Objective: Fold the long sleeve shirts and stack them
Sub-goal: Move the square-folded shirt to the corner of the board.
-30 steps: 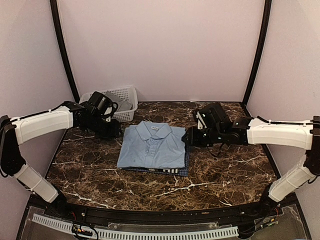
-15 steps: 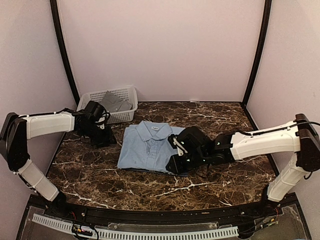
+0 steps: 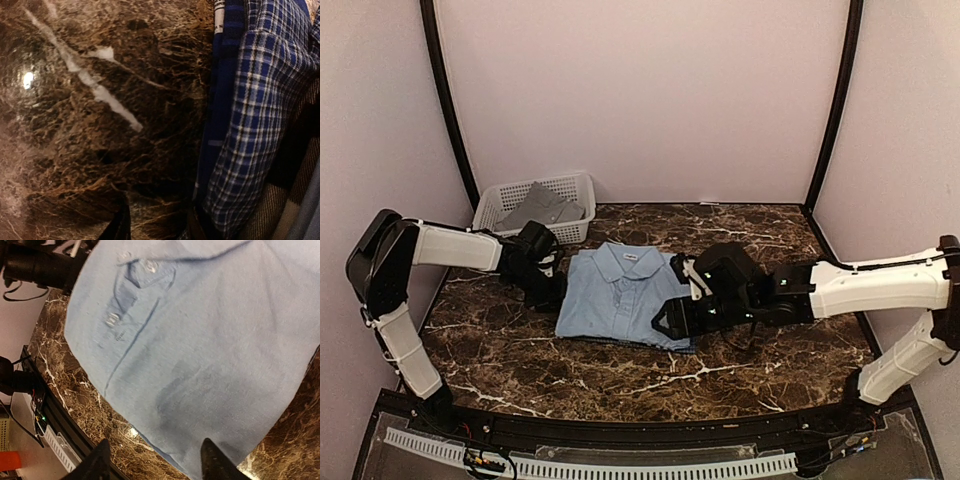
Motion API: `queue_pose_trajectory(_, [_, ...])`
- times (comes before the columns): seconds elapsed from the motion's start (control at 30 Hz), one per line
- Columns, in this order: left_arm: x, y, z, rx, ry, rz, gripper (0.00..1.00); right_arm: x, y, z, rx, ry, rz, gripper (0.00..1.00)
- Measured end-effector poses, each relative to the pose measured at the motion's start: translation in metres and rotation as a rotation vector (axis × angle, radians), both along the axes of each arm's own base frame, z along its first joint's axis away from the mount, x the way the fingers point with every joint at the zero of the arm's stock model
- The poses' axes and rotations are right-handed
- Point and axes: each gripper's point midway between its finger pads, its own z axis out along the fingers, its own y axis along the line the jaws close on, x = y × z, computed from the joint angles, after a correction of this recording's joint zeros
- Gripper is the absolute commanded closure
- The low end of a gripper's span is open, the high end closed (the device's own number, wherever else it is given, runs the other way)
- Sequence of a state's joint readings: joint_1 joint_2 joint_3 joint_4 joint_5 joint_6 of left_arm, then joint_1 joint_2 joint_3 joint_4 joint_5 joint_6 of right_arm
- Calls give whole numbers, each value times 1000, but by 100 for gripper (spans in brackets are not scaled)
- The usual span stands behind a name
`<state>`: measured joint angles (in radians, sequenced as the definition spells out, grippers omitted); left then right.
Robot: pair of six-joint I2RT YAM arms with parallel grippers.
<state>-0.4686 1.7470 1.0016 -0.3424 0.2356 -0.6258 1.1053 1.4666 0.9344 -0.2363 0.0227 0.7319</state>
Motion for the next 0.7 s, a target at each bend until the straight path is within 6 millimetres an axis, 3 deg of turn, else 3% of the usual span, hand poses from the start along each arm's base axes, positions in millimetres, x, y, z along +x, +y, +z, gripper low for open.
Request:
queue_pose_trajectory(0.07, [1, -7, -1, 1, -2, -7, 63, 4, -2, 24, 42, -43, -17, 24])
queue_pose_trajectory(0.2, [4, -23, -1, 1, -12, -26, 64, 22, -8, 87, 142, -172, -60, 22])
queue_pose_trajectory(0.33, [8, -47, -1, -11, -24, -48, 65, 49, -27, 126, 195, -255, -132, 21])
queue_pose_trajectory(0.5, [12, -83, 1, -23, -38, -85, 65, 73, -51, 145, 188, -315, -188, 21])
queue_pose_trajectory(0.7, [24, -144, 2, -60, -70, -150, 65, 91, -74, 149, 155, -344, -222, 21])
